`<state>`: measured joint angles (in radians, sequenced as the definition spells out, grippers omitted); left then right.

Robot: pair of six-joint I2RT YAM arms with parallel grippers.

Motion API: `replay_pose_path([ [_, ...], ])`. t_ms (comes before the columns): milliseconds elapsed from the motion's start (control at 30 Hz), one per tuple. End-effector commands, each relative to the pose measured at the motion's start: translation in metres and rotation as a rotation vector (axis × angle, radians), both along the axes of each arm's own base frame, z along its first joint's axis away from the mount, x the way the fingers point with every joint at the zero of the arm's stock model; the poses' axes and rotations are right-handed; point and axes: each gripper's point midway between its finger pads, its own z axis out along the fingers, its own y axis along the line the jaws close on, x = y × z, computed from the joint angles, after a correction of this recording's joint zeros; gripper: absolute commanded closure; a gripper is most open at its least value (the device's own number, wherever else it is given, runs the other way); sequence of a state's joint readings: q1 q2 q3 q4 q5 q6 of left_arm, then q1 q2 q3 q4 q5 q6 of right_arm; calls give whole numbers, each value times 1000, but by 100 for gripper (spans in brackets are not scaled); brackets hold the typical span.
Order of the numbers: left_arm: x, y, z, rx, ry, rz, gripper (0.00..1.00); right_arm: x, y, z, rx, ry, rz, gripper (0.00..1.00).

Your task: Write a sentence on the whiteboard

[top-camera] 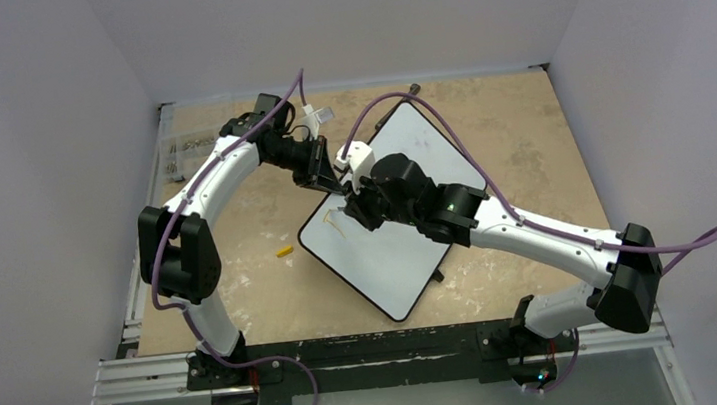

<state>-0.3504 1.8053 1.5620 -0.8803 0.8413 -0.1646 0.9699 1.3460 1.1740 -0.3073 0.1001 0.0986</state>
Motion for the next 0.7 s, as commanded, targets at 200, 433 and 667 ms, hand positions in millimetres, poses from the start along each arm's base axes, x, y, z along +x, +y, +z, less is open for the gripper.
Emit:
replay_pose_path([
  [200,-6,-3,1,44,-34,-9,100,-7,-21,-12,-34,33,-46,100],
  [433,-6,-4,1,42,-36,-10,100,-18,-23,-18,-42,65,-3,100],
  [667,-7,-4,2,40,-38,-11,100,-26,-10,-12,-3,68,77,100],
])
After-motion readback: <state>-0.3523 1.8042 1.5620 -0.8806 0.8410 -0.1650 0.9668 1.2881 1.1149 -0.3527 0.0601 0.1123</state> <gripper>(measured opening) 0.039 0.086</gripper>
